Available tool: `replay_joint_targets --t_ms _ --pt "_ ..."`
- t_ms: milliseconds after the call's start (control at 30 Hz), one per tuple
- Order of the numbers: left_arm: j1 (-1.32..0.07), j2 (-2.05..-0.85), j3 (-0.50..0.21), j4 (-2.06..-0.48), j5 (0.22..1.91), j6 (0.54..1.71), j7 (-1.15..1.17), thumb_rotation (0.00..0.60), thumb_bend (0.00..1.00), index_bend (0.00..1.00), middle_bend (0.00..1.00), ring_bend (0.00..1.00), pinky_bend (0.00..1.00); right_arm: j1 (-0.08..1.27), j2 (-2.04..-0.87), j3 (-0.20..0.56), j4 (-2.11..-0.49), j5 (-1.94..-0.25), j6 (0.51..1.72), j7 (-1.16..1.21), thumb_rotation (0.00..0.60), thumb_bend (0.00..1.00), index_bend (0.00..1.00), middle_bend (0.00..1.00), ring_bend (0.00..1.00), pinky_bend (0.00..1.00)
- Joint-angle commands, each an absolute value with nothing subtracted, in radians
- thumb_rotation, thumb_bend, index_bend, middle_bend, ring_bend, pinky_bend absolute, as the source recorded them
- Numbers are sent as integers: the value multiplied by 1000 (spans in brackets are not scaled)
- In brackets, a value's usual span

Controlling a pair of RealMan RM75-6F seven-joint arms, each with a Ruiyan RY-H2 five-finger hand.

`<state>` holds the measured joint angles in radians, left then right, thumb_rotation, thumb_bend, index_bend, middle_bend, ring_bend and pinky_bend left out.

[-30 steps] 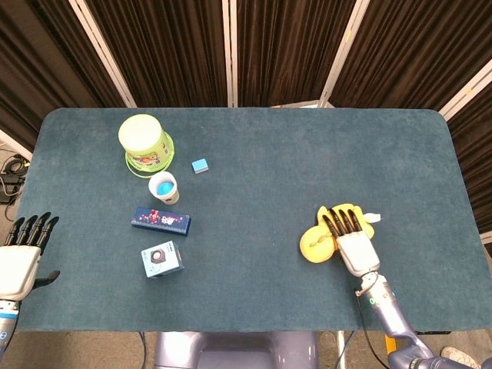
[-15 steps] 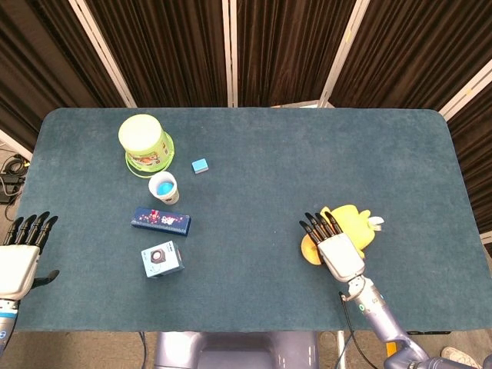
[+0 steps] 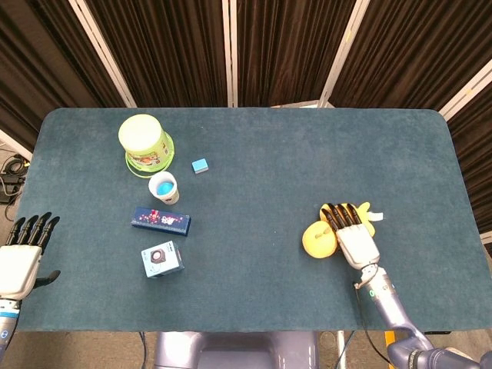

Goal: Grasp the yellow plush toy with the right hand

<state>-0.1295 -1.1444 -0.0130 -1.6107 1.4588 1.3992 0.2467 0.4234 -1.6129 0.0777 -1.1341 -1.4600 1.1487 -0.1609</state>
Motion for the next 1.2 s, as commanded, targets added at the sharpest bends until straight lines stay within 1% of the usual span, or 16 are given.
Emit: replay_joint_targets --t_ms 33,133,267,600,767,1000,1033,1100,1133,1200 --pt "-129 -1144 -13 -1610 1460 1400 245 600 85 0 0 0 0 423 -1600 90 -1136 -1447 1151 -154 600 1000 0 0 0 0" --pt "-130 -1144 -13 -1609 1459 1400 244 600 85 0 0 0 0 421 -1581 103 -1151 -1441 1166 -143 600 1000 0 0 0 0" --pt "-130 -1146 -12 -1609 1462 1400 247 600 85 0 0 0 0 418 -1563 96 -1171 -1448 1173 -143 600 1000 0 0 0 0" --pt "-130 -1147 -10 -1608 1464 1400 249 600 86 0 0 0 0 406 -1573 20 -1202 -1508 1168 -147 600 1000 0 0 0 0" --pt "-130 -1147 -9 -1609 1467 1402 247 600 87 0 0 0 0 392 -1549 -10 -1279 -1581 1238 -144 600 1000 0 0 0 0" --pt "-125 -1147 -10 -1603 1485 1424 225 600 96 0 0 0 0 370 -1481 -8 -1402 -1639 1337 -175 600 1000 0 0 0 0" --pt "-125 -1146 -11 -1603 1485 1426 222 600 98 0 0 0 0 362 -1459 -6 -1428 -1646 1358 -181 600 983 0 0 0 0" --pt "-124 -1145 -13 -1600 1486 1429 217 600 100 0 0 0 0 348 -1423 -9 -1473 -1647 1376 -190 600 870 0 0 0 0" --pt "-124 -1145 -14 -1598 1485 1430 215 600 100 0 0 0 0 340 -1408 -12 -1489 -1646 1386 -192 600 764 0 0 0 0" --pt "-123 -1144 -16 -1596 1483 1432 212 600 100 0 0 0 0 319 -1380 -18 -1512 -1647 1410 -194 600 615 0 0 0 0"
